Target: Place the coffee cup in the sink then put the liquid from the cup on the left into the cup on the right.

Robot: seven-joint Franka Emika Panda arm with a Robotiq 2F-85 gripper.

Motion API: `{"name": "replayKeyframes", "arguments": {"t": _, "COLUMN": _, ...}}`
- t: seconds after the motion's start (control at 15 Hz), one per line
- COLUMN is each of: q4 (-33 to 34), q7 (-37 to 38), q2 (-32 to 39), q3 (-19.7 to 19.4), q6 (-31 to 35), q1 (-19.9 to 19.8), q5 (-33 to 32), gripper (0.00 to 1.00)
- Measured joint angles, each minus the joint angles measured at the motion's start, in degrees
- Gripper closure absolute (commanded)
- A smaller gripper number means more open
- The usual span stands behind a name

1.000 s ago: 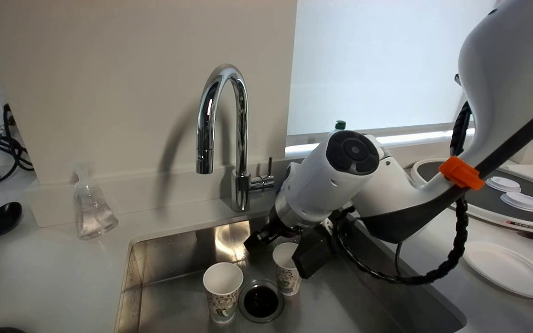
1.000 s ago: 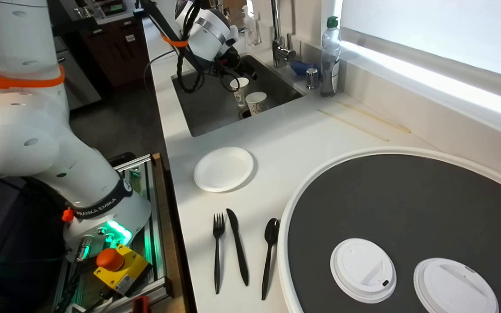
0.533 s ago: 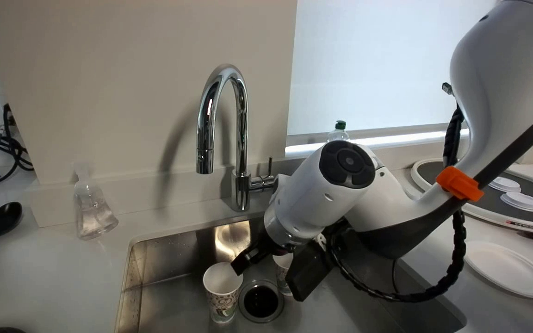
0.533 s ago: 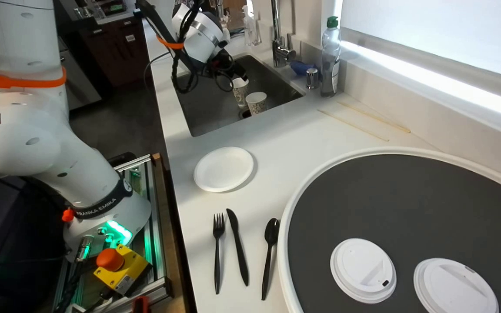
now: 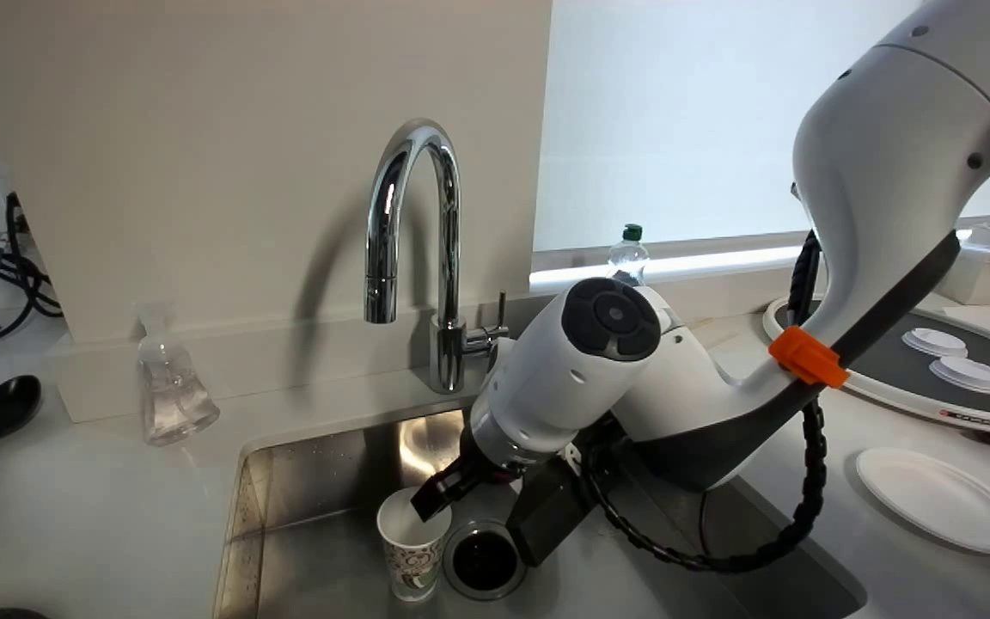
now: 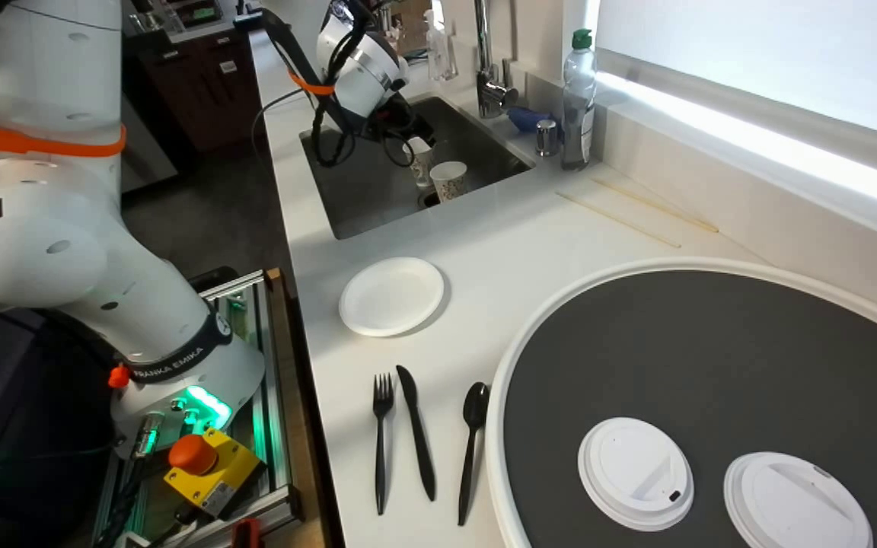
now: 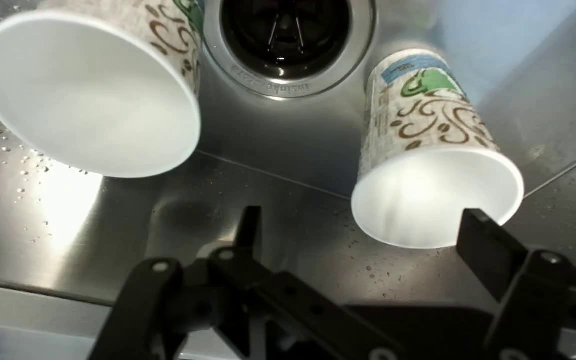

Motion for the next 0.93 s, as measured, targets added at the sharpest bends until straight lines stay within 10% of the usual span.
{"name": "replayKeyframes", "arguments": {"t": 0.33, "q4": 3.2, "q7": -0.6, "q2": 3.6, "q3": 0.0, "q6": 0.0, "q1": 0.1, "q5": 0.0, "gripper": 0.02}}
{"name": "replayKeyframes", "arguments": {"t": 0.93, "q4": 7.1, "q7": -1.3, "q2": 8.2, "q3": 0.1, "q6": 0.0, "q1": 0.3, "q5": -0.1, "gripper": 0.78}}
